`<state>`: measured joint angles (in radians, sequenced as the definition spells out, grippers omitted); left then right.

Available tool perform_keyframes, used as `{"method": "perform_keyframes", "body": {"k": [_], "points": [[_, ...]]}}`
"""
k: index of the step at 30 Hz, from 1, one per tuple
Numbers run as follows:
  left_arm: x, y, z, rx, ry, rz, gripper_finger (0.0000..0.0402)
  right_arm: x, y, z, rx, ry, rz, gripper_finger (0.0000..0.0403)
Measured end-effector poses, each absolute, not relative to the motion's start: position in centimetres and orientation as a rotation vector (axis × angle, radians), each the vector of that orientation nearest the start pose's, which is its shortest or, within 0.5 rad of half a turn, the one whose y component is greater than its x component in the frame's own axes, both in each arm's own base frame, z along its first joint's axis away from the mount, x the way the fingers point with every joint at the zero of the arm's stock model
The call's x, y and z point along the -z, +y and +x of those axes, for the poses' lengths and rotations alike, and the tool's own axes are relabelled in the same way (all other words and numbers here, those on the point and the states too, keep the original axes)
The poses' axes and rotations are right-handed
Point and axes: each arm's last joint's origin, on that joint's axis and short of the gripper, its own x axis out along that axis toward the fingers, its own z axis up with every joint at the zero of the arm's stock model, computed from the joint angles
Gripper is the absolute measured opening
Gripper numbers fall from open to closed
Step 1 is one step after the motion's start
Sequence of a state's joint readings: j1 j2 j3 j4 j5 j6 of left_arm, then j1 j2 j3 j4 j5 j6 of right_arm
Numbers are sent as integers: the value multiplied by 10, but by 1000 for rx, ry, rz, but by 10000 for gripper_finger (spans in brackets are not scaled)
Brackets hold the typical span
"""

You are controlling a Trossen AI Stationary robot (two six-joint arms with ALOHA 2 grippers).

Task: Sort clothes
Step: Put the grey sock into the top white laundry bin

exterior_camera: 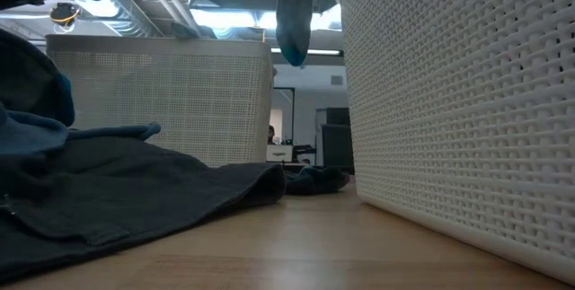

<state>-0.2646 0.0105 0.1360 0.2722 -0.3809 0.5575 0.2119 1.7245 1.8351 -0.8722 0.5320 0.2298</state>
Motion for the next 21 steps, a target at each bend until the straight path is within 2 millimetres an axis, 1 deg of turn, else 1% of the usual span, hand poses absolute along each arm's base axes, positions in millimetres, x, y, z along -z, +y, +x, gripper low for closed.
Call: {"method": "perform_keyframes", "body": {"k": [5,12,18,21], "points": [[-233,-10,79,-216,-334,424,5,-397,62,359,377,641,-56,17],[-233,-10,79,-215,-334,419,5,-405,59,364,362,573,-114,17],[-233,-10,79,-215,-334,418,5,-421,56,374,374,407,-193,17],[-233,-10,79,-214,-335,416,5,-431,49,383,377,303,-238,17]]}}
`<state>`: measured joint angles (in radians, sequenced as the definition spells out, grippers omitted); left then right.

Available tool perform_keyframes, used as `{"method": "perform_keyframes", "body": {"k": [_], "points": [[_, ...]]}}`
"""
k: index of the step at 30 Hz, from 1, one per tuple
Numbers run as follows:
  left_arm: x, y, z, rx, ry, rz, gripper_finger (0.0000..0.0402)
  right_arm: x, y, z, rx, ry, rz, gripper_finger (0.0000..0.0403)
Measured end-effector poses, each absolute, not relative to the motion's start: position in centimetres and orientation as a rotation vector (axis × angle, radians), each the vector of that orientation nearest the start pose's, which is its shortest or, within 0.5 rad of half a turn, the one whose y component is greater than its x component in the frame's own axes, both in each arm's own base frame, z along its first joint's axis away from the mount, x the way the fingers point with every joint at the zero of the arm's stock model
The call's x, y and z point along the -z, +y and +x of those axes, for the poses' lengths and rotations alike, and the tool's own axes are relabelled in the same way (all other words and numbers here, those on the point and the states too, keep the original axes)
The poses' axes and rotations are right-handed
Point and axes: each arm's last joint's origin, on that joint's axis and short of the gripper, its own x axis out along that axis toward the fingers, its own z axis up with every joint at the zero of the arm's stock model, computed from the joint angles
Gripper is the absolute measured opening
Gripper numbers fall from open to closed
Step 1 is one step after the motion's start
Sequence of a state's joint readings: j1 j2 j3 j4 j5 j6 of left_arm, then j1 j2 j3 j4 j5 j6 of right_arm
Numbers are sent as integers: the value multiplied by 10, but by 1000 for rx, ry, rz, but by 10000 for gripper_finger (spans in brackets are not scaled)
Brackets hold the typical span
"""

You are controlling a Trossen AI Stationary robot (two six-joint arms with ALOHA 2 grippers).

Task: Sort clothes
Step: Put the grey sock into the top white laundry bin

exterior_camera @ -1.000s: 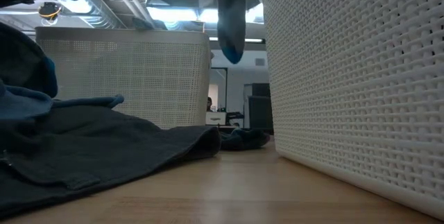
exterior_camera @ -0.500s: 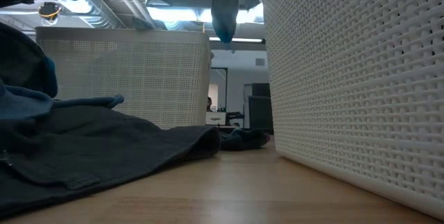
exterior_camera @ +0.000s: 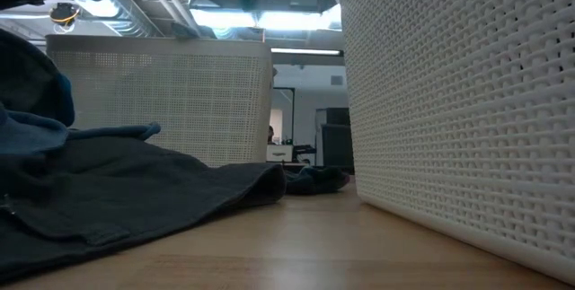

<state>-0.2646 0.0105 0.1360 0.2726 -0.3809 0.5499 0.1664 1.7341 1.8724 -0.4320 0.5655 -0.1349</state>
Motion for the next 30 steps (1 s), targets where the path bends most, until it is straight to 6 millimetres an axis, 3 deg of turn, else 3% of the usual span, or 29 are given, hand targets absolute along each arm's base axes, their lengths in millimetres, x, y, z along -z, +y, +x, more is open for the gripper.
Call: {"method": "perform_keyframes", "body": {"k": [6,8,14,21,25,30], "points": [[-233,-10,79,-215,-336,416,5,-435,17,405,400,167,-307,17],[-233,-10,79,-214,-335,416,5,-429,2,409,428,196,-307,17],[-233,-10,79,-216,-334,424,5,-393,-48,424,489,349,-187,17],[-233,-10,79,-217,-334,426,5,-334,-97,445,388,521,57,19],[-233,-10,79,-217,-334,427,5,-310,-105,454,357,578,112,51],[-233,-10,79,-217,-333,427,5,-298,-104,459,363,612,121,133]]}}
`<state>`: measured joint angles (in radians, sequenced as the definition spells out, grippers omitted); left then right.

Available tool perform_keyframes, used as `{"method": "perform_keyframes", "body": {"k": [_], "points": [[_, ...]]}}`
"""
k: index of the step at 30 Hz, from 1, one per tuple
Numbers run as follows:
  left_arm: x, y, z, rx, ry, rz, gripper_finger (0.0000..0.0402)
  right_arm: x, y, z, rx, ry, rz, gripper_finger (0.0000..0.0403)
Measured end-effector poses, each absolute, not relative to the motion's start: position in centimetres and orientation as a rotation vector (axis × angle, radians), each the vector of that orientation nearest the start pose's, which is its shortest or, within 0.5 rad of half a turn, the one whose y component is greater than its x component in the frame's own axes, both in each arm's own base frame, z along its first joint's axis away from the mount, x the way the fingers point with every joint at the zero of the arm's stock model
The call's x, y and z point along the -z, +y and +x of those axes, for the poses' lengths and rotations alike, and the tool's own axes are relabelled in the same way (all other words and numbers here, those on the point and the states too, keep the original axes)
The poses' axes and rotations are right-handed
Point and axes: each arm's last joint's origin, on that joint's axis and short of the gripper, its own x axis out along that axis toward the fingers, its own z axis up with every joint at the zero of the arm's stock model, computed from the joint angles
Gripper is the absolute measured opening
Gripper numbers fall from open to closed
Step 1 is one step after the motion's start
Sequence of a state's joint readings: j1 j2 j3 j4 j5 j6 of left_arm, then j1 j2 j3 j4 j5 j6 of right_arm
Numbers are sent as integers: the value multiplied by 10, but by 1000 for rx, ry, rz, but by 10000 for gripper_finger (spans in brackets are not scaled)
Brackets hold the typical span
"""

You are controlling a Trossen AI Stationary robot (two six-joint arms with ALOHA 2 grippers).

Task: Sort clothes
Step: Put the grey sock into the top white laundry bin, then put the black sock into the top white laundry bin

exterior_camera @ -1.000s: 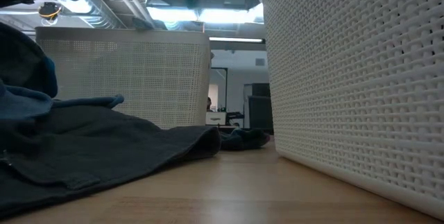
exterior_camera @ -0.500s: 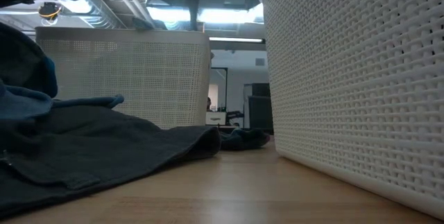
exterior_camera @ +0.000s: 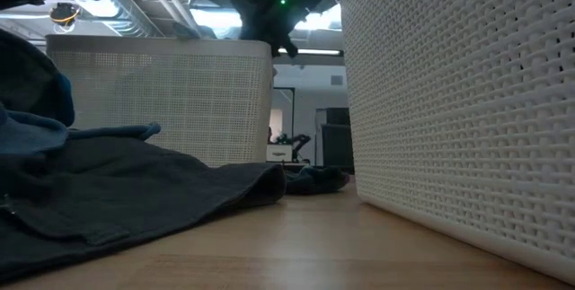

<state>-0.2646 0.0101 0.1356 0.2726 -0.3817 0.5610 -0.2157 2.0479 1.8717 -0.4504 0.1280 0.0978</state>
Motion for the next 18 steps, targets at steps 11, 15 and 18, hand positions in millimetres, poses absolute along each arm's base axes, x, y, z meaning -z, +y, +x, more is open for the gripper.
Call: {"method": "perform_keyframes", "body": {"k": [11,15,18], "points": [[-233,-10,79,-221,-331,444,5,-355,-75,428,322,547,41,226],[-233,-10,79,-220,-331,442,5,-373,-56,412,286,559,34,227],[-233,-10,79,-220,-331,441,5,-377,-34,403,242,612,26,227]]}}
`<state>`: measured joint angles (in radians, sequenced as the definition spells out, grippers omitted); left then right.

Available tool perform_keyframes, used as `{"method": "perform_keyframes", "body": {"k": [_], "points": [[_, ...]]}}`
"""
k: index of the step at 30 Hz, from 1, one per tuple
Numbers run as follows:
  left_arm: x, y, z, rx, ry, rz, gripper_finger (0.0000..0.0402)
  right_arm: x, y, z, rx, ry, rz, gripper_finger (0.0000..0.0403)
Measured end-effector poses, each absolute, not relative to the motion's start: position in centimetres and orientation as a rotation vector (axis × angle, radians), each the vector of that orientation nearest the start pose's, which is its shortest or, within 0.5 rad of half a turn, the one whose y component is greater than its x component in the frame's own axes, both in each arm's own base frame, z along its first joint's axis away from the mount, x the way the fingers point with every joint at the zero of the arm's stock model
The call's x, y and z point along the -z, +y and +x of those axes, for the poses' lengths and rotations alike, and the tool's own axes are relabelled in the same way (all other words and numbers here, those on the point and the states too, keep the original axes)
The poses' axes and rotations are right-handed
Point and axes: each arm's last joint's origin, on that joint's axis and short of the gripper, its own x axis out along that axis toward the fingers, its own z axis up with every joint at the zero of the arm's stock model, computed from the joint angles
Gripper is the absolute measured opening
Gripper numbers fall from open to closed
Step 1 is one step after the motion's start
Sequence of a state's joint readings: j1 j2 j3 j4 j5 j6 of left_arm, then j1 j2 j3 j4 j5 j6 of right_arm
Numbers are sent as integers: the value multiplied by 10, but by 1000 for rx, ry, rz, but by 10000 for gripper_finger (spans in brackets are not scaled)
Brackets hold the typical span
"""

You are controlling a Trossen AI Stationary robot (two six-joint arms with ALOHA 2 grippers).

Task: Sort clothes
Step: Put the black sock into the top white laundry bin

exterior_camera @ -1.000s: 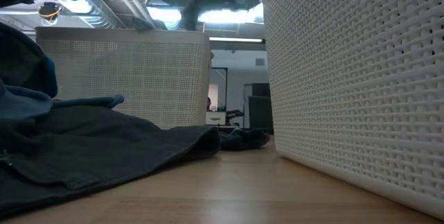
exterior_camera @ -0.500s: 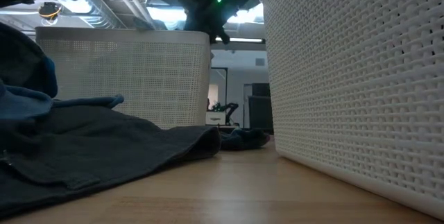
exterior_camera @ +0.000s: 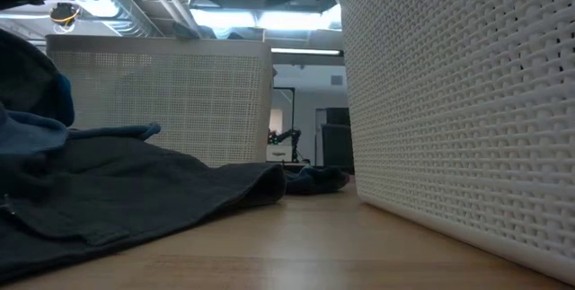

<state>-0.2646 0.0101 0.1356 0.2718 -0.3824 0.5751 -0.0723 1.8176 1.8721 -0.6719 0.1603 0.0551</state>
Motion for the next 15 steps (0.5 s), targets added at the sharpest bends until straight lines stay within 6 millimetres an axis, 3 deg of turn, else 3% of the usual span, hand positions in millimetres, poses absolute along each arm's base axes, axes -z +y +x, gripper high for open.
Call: {"method": "perform_keyframes", "body": {"k": [9,15], "points": [[-233,-10,79,-220,-331,442,5,-359,30,393,159,809,75,227],[-233,-10,79,-220,-333,441,5,-337,39,402,228,882,64,227]]}}
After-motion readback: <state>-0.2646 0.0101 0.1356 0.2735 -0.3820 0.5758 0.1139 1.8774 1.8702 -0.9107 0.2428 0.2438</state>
